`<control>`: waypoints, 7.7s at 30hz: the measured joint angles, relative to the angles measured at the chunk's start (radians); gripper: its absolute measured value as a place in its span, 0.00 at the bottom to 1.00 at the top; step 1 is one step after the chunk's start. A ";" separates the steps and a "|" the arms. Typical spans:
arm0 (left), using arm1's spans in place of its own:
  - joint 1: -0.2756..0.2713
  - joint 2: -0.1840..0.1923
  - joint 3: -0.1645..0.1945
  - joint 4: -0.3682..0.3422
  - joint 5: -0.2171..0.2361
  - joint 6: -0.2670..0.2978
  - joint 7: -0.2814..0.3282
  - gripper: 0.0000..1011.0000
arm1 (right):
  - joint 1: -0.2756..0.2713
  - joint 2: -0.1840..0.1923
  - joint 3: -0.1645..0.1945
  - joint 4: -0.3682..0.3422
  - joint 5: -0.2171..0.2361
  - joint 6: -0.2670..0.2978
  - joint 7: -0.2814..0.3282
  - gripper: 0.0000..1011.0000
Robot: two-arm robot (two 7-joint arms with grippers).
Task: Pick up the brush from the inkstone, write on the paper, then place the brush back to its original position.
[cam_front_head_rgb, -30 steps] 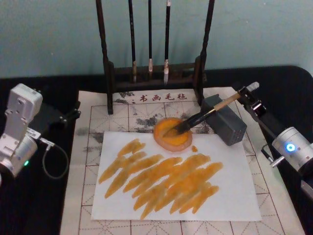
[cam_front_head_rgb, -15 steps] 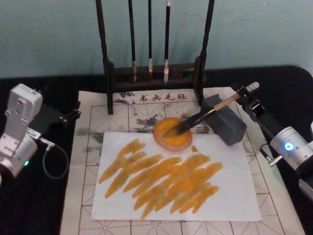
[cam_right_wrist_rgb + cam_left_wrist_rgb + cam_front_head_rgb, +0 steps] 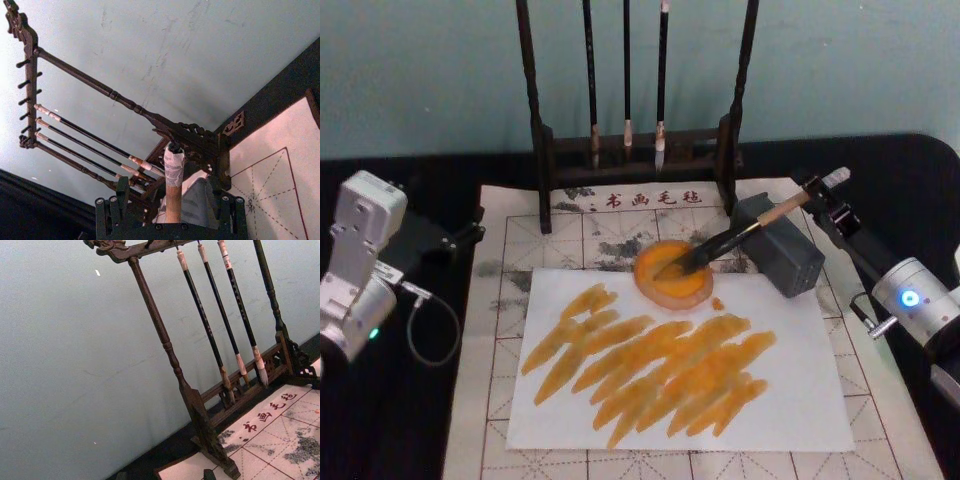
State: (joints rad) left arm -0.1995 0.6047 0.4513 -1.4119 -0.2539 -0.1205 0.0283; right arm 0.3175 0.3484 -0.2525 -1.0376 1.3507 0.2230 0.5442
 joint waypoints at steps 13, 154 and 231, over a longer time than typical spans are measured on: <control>0.000 0.000 0.000 0.000 0.000 0.000 0.000 0.99 | -0.001 -0.001 0.003 -0.002 -0.002 0.000 -0.002 0.99; 0.000 0.000 0.000 0.000 0.000 0.000 0.000 0.99 | 0.089 0.092 -0.224 -0.061 0.085 0.060 0.103 0.18; 0.000 0.000 0.000 0.000 0.000 0.000 0.000 0.99 | 0.181 0.103 -0.496 -0.064 -0.051 0.099 0.237 0.18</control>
State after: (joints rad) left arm -0.1995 0.6047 0.4514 -1.4120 -0.2539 -0.1205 0.0282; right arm 0.4982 0.4513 -0.7483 -1.1017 1.2996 0.3219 0.7816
